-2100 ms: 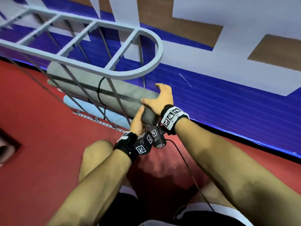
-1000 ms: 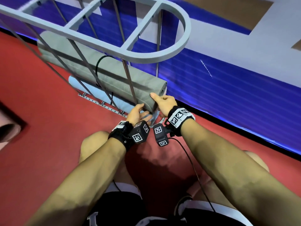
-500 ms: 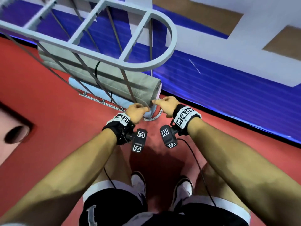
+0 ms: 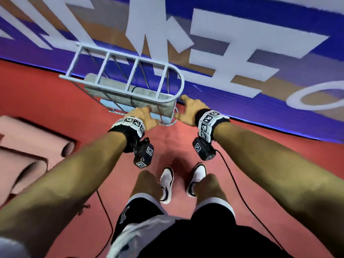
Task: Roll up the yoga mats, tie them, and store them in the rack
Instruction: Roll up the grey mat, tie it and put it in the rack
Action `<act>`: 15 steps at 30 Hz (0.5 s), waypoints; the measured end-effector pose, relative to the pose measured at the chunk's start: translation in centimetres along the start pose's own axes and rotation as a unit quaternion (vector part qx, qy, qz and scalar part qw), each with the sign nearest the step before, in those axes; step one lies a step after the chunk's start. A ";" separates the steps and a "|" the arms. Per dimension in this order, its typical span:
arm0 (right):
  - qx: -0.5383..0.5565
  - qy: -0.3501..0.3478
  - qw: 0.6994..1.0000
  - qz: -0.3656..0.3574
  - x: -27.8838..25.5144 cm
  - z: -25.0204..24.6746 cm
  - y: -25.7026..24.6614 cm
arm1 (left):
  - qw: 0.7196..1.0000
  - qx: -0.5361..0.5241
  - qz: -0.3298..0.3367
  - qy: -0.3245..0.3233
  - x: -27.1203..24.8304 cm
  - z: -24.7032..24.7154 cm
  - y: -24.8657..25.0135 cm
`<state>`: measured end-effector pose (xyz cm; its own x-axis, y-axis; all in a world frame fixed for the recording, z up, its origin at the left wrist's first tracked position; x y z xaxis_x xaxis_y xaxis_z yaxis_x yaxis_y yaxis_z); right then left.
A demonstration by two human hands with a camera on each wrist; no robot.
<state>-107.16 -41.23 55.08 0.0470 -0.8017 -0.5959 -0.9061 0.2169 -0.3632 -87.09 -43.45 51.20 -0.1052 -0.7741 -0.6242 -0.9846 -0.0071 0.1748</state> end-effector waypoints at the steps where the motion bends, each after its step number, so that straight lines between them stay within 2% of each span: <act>1: -0.007 0.002 1.000 0.005 -1.9 -0.7 -0.8 | 1.000 0.007 0.003 0.002 -1.4 -1.1 -0.6; 3: -0.021 0.013 1.000 0.014 -5.0 -2.0 -2.6 | 0.999 0.025 0.013 0.022 -3.5 -3.4 -1.9; 8: -0.006 0.091 0.994 0.066 -10.8 -2.7 -6.8 | 0.995 0.053 0.064 0.048 -6.7 -8.3 -5.1; 11: 0.009 0.108 0.989 0.096 -14.9 -1.0 -10.4 | 0.991 0.077 0.106 0.039 -10.4 -9.2 -7.2; 15: 0.017 0.127 0.986 0.103 -19.8 1.4 -14.9 | 0.983 0.101 0.149 0.038 -15.2 -10.1 -9.8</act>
<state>-93.99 -27.85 71.28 -0.2466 -0.8513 -0.4631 -0.8704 0.4047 -0.2804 -74.42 -37.96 66.68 -0.3899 -0.7678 -0.5084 -0.9201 0.3470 0.1816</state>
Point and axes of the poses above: each hand's wrist, its own x-axis towards the middle knuckle, its own z-axis out of the palm, y = z × x, the point moved 5 cm from there along x, towards the middle knuckle, and after that the axes turned 4 degrees about -y, right-handed, at the moved point
